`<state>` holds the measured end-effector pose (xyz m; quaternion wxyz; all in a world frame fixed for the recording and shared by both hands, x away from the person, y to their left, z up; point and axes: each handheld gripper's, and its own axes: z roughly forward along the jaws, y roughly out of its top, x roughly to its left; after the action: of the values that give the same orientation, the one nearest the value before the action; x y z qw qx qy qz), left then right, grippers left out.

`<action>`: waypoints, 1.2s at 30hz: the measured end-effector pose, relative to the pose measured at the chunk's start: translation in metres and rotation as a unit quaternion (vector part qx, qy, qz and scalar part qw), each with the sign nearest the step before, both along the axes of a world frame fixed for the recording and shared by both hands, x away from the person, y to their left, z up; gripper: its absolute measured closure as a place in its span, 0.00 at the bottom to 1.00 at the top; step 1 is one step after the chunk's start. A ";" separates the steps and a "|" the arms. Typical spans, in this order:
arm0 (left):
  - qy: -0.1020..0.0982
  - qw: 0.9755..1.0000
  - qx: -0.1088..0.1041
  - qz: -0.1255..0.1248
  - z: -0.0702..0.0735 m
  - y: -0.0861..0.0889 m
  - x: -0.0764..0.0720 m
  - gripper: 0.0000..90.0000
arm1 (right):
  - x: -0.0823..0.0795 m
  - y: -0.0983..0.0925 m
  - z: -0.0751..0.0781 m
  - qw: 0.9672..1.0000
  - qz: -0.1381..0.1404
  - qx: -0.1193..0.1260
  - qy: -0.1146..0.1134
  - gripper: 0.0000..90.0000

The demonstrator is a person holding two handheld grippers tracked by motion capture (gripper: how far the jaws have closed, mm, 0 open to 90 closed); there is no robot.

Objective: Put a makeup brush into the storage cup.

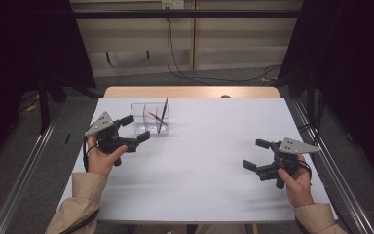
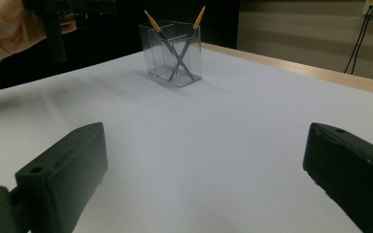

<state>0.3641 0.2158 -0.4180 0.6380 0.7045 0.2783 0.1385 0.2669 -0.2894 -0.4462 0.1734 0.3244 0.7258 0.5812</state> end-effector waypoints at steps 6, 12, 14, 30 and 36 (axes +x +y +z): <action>-0.001 1.000 -0.002 0.002 0.000 0.006 -0.009 0.02 | 0.000 0.000 0.000 1.000 0.000 -0.001 0.000 0.02; -0.005 1.000 0.000 0.003 -0.001 0.011 -0.015 0.02 | 0.000 0.001 0.000 1.000 0.000 -0.003 0.000 0.02; -0.001 1.000 -0.005 0.003 -0.002 0.013 -0.017 0.02 | 0.000 0.000 0.000 1.000 0.000 -0.001 0.000 0.02; -0.001 1.000 0.003 0.002 -0.009 0.020 -0.030 0.02 | 0.000 0.001 0.000 1.000 0.002 0.000 0.001 0.02; 0.003 1.000 0.007 0.004 -0.012 0.024 -0.032 0.02 | -0.001 0.000 0.001 1.000 -0.001 0.001 0.000 0.02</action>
<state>0.3320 0.2395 -0.4301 0.6321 0.7080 0.2818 0.1408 0.2663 -0.2896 -0.4455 0.1738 0.3252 0.7246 0.5822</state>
